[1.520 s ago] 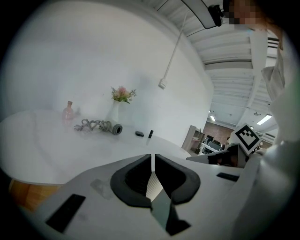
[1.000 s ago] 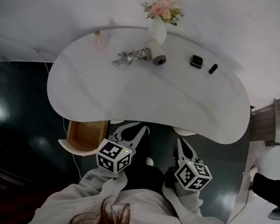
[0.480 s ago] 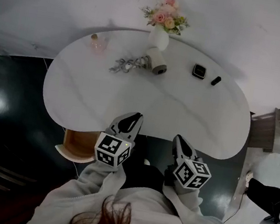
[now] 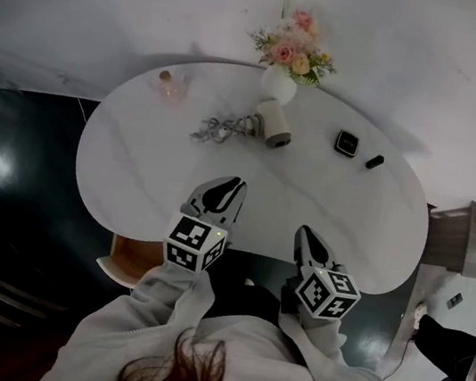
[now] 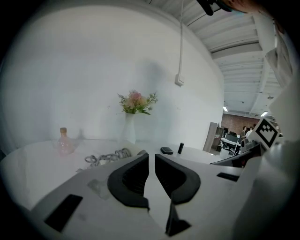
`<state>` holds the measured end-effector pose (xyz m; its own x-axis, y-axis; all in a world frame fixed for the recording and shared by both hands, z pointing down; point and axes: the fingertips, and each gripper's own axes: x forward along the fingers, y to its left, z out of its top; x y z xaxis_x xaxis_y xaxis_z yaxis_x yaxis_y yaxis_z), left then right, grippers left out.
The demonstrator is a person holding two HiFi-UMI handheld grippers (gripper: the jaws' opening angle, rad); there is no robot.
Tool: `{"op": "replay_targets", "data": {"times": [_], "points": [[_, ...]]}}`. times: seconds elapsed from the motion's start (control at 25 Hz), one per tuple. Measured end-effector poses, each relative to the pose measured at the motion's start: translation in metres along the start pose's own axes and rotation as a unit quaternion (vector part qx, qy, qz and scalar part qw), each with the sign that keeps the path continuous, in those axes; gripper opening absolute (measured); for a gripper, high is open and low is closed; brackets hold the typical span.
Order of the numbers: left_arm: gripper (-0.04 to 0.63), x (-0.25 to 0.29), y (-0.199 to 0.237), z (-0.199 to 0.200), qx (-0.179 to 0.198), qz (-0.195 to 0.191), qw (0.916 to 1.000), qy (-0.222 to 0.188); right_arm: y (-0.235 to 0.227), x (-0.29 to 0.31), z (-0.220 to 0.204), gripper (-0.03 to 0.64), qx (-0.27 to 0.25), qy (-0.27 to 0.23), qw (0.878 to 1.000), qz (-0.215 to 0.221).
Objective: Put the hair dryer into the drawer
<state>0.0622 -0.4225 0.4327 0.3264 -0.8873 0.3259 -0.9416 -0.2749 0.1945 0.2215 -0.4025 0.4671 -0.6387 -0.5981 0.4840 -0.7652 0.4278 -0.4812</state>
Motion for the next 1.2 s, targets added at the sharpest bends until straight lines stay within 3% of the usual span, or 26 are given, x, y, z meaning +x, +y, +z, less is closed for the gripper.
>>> {"op": "replay_targets", "data": {"times": [0.52,0.68,0.88,1.04,1.2], "points": [[0.038,0.047,0.071,0.039,0.049,0.017,0.9982,0.028,0.012,0.054,0.016,0.049,-0.005,0.036,0.999,0.031],[0.19,0.072,0.082,0.036,0.065,-0.007,0.9957,0.065,0.008,0.065,0.019,0.049,-0.003,0.049,0.998,0.029],[0.248,0.1,0.092,0.02,0.099,-0.031,0.9871,0.122,-0.006,0.073,0.026,0.049,-0.002,0.055,0.998,0.009],[0.268,0.116,0.101,0.002,0.112,-0.06,0.976,0.177,-0.008,0.085,0.029,0.049,-0.003,0.064,0.998,0.009],[0.281,0.13,0.115,-0.017,0.134,-0.065,0.9631,0.224,-0.009,0.099,0.034,0.049,-0.005,0.076,0.997,0.009]]}}
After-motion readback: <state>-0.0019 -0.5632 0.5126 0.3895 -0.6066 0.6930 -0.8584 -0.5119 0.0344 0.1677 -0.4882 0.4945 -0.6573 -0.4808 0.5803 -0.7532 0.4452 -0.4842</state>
